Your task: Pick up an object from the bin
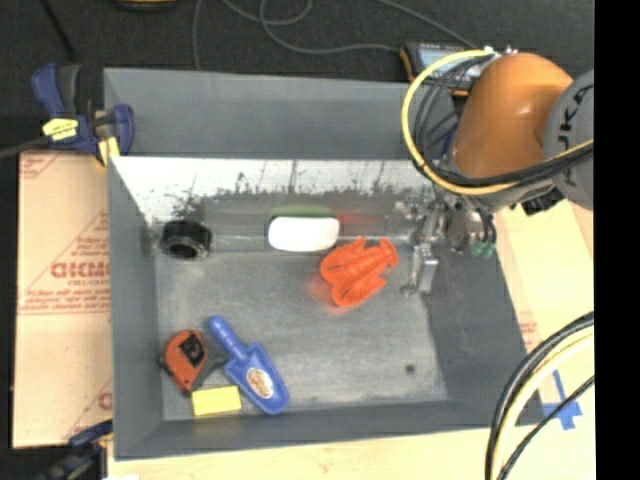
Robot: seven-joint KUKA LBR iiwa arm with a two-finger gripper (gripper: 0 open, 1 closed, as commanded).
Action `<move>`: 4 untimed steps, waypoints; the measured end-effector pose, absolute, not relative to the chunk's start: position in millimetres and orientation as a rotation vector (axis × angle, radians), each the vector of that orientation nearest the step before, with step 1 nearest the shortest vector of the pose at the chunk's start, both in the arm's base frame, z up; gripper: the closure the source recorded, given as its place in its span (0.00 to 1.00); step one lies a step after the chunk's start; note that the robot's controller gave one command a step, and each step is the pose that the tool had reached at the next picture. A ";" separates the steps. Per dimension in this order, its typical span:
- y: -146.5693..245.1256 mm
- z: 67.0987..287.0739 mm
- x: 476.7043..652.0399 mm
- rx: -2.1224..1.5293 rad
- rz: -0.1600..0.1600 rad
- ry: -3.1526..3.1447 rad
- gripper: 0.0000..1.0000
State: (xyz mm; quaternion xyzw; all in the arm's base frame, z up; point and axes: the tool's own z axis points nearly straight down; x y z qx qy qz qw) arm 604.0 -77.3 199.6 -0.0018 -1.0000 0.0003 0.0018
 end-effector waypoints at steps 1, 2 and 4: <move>-77.3 204.6 605.5 -0.004 0.003 -3.146 0.00; -57.2 155.7 615.2 0.131 0.003 -3.145 0.00; -52.0 139.9 623.7 0.150 0.000 -3.144 0.00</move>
Offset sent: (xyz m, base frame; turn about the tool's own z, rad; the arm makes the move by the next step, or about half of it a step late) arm 0.0116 0.0272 -0.0574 -0.1100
